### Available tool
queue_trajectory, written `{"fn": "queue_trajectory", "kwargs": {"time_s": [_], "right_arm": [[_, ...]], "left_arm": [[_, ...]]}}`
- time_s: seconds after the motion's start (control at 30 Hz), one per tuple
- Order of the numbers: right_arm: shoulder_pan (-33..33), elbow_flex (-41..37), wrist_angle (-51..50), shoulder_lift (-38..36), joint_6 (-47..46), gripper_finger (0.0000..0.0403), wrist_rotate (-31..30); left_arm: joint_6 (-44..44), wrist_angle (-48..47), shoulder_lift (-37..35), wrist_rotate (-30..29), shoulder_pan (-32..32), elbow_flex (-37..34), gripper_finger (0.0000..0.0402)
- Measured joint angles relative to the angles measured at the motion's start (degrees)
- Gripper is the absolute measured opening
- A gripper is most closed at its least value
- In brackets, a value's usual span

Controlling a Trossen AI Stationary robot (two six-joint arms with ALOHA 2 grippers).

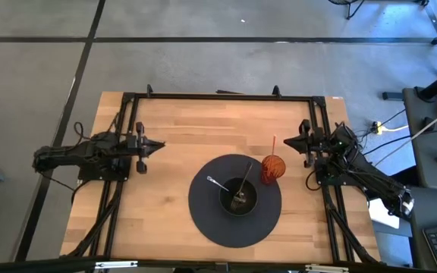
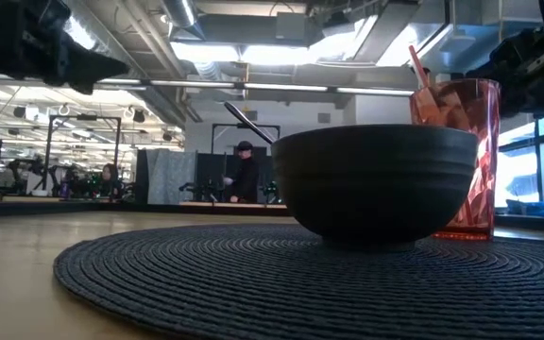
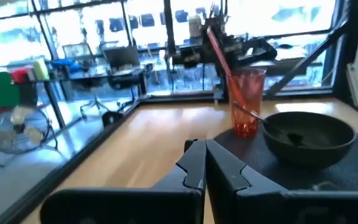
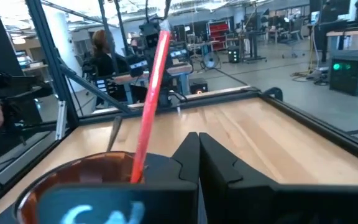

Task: Pick & Place Utensil
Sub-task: Return to Home Position

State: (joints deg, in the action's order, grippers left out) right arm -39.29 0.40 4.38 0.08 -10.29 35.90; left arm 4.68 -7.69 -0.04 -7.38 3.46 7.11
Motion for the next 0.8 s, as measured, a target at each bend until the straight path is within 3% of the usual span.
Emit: {"fn": "queue_trajectory", "kwargs": {"time_s": [0.27,0.47,0.8], "right_arm": [[5.78,0.0,0.02,0.15,0.22,0.0001,-2.81],[11.06,0.0,0.02,0.13,2.83,0.0,-6.05],[14.82,0.0,-0.11,0.17,4.9,0.0,-9.39]], "left_arm": [[-2.07,2.67,0.1,9.06,4.54,-4.08,0.0001],[-2.0,9.45,0.14,12.29,6.16,-6.64,0.0001],[-0.79,9.26,0.16,11.86,6.16,-6.64,0.0001]]}}
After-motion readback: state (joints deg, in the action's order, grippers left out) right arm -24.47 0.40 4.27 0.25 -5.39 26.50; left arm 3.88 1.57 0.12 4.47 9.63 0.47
